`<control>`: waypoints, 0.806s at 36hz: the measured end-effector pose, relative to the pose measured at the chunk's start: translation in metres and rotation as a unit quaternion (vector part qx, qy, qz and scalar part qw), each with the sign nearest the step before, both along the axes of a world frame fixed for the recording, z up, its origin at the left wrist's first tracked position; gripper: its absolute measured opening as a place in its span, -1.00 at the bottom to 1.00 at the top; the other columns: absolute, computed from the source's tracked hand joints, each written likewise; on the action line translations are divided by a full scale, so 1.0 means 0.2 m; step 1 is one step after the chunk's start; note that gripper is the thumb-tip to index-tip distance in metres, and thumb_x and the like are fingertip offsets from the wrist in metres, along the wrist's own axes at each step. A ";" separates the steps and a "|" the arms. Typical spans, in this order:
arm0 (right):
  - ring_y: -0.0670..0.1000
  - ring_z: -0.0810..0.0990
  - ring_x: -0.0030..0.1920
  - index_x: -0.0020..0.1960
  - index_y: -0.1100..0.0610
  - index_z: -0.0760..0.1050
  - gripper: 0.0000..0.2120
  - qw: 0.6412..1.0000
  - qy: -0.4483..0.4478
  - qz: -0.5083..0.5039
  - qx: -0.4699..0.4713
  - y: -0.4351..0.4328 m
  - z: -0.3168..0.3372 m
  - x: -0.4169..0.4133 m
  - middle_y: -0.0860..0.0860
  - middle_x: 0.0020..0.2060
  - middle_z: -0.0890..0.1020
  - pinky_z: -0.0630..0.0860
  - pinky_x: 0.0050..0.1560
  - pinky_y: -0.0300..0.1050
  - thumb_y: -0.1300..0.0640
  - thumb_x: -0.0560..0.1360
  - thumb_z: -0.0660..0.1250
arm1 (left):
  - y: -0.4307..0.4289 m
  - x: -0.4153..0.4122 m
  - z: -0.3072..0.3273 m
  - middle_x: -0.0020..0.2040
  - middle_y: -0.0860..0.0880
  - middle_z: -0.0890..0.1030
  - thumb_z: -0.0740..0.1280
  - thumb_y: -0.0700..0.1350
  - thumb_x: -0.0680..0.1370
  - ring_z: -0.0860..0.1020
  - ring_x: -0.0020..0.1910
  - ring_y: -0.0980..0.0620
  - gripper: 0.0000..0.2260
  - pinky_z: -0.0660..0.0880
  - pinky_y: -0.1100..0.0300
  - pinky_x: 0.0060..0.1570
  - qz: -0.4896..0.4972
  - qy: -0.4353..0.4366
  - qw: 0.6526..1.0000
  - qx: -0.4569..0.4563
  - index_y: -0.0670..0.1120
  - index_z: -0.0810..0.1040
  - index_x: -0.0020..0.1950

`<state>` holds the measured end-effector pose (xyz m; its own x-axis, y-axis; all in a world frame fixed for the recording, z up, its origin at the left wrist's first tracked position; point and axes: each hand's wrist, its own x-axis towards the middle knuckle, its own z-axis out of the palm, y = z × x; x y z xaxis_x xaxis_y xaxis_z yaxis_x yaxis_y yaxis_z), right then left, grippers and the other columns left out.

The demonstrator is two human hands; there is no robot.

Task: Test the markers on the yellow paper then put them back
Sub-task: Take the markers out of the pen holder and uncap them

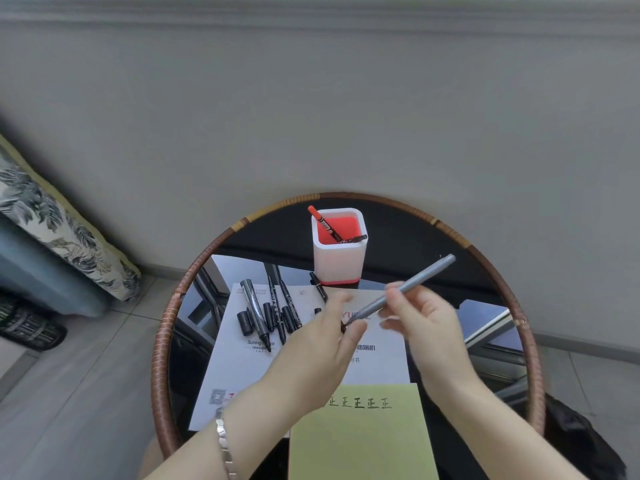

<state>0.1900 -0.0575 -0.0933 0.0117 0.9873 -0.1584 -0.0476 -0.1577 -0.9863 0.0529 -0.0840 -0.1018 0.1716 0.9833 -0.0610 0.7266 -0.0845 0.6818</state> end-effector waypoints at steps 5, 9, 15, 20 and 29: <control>-0.06 0.47 -0.33 -0.20 -0.01 0.50 -0.81 0.975 -0.215 0.060 0.011 0.17 -0.03 0.13 -0.04 -0.36 0.52 0.46 -0.24 -0.15 0.13 0.56 0.21 | -0.01 -0.05 -0.05 0.02 0.02 0.43 -0.01 -0.22 0.62 0.39 -0.22 0.14 -0.62 0.31 0.36 -0.28 0.080 -0.094 0.990 -0.076 -0.01 0.11 0.43; -0.05 0.49 -0.27 0.02 0.08 0.57 -0.86 0.901 -0.403 0.157 -0.040 0.24 -0.15 0.13 0.03 -0.20 0.60 0.40 -0.30 -0.21 0.08 0.52 0.29 | 0.00 -0.08 -0.08 0.01 0.09 0.50 0.02 -0.25 0.62 0.48 -0.10 0.18 -0.69 0.43 0.40 -0.17 0.157 -0.157 0.970 -0.102 0.00 0.21 0.33; 0.02 0.53 -0.10 0.13 0.21 0.53 -0.72 0.890 -0.446 0.085 -0.035 0.29 -0.28 0.07 0.11 -0.01 0.62 0.48 -0.10 -0.11 0.08 0.49 0.32 | 0.05 -0.08 -0.10 -0.09 0.12 0.58 0.23 -0.14 0.59 0.51 -0.11 0.22 -0.91 0.41 0.37 -0.20 0.209 -0.165 0.961 -0.076 0.05 0.42 -0.06; 0.03 0.54 -0.18 -0.08 0.15 0.52 -0.82 0.889 -0.453 0.059 -0.036 0.30 -0.35 0.05 0.03 -0.21 0.58 0.52 -0.17 -0.04 0.03 0.45 0.35 | 0.15 0.01 -0.15 -0.07 0.09 0.51 0.28 -0.09 0.56 0.47 -0.01 0.09 -0.94 0.40 0.21 0.03 0.162 -0.007 0.987 0.013 -0.03 0.53 -0.03; 0.02 0.55 -0.15 0.00 0.18 0.55 -0.79 0.901 -0.429 0.066 -0.028 0.28 -0.37 0.07 0.05 -0.14 0.61 0.51 -0.12 -0.09 0.05 0.49 0.32 | 0.31 0.18 -0.25 -0.01 -0.01 0.55 0.23 -0.11 0.57 0.42 0.03 -0.05 -0.91 0.25 0.15 -0.01 0.023 0.239 0.969 0.067 -0.06 0.50 0.02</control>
<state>0.2035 -0.0015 -0.1672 0.0367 0.9799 -0.1960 0.7505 -0.1566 -0.6420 0.0891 -0.0212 -0.1518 0.1101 0.9939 0.0057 0.9616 -0.1080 0.2524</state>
